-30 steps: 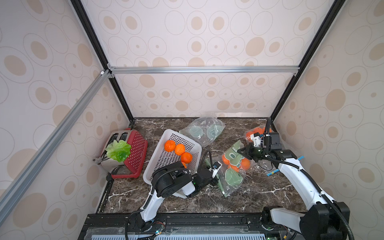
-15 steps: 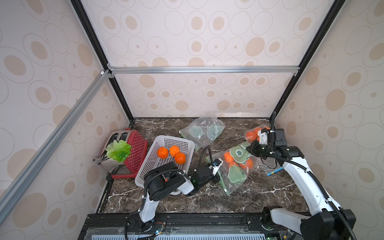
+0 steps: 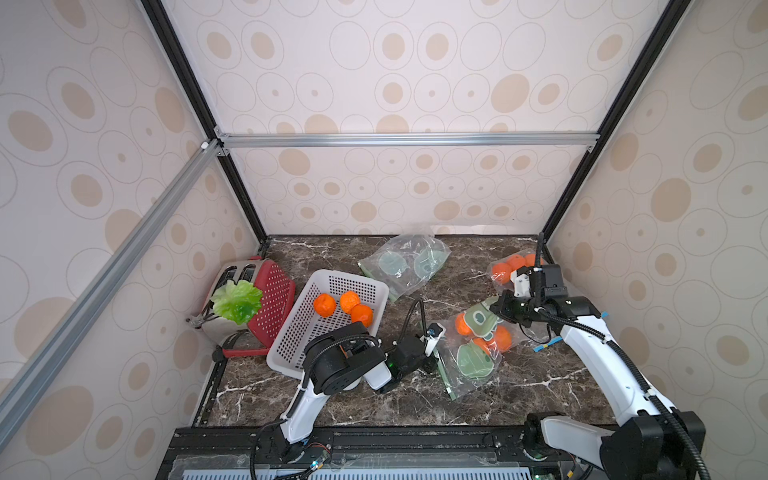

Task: Open the zip-top bag and take out the orange
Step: Adjust the zipper food storage bag at the center of the board.

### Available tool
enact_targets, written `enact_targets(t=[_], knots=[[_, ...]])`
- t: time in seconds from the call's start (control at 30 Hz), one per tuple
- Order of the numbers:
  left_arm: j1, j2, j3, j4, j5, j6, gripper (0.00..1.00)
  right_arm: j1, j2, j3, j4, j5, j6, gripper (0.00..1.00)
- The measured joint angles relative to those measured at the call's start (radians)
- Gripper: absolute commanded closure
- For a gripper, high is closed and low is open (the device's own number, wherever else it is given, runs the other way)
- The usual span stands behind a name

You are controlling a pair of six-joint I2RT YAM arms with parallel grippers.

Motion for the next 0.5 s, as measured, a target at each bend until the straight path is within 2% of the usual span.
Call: enact_targets(t=[0.23, 0.5], knots=[[0.0, 0.0, 0.007, -0.011, 0.004, -0.006, 0.48, 0.0, -0.007, 0.038, 0.006, -0.083, 0.045, 1.0], [0.0, 0.004, 0.014, -0.011, 0.014, -0.018, 0.49, 0.0, -0.088, 0.041, 0.072, -0.142, 0.073, 1.0]])
